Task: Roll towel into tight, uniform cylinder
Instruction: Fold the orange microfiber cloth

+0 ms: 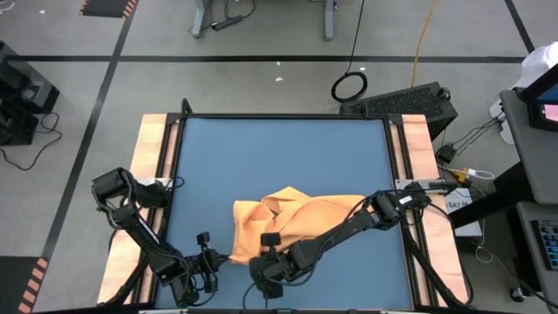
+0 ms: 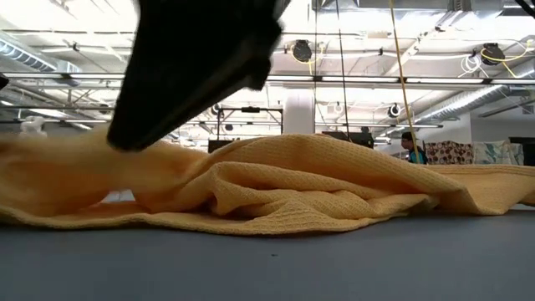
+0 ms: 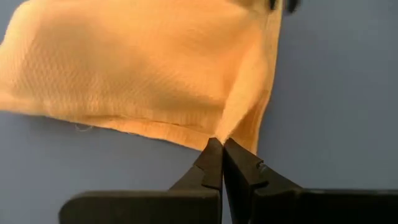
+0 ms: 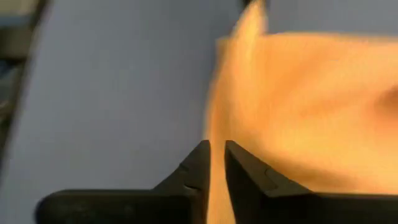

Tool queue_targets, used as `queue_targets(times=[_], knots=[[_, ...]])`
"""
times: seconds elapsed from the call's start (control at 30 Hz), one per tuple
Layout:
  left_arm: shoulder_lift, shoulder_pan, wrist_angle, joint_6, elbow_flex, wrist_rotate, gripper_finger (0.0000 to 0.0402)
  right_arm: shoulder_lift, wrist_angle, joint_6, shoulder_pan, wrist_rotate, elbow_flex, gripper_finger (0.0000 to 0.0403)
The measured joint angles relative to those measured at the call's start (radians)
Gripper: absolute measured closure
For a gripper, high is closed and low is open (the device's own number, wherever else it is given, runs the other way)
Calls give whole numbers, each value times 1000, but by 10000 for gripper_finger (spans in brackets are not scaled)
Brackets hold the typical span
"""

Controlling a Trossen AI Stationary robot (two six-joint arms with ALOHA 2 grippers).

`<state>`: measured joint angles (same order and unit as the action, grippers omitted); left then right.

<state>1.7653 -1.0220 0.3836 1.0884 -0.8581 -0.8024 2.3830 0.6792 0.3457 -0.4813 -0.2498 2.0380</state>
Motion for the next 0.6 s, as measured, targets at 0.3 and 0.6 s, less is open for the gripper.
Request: queue_targets(times=[0.3,0.6], knots=[[0,1,-6,-2,0,-6,396,-89,354,70,-84,-91,1,285],[0,17,-9,1,0,-13,396,-98,828,391,-162,-359,-45,282]])
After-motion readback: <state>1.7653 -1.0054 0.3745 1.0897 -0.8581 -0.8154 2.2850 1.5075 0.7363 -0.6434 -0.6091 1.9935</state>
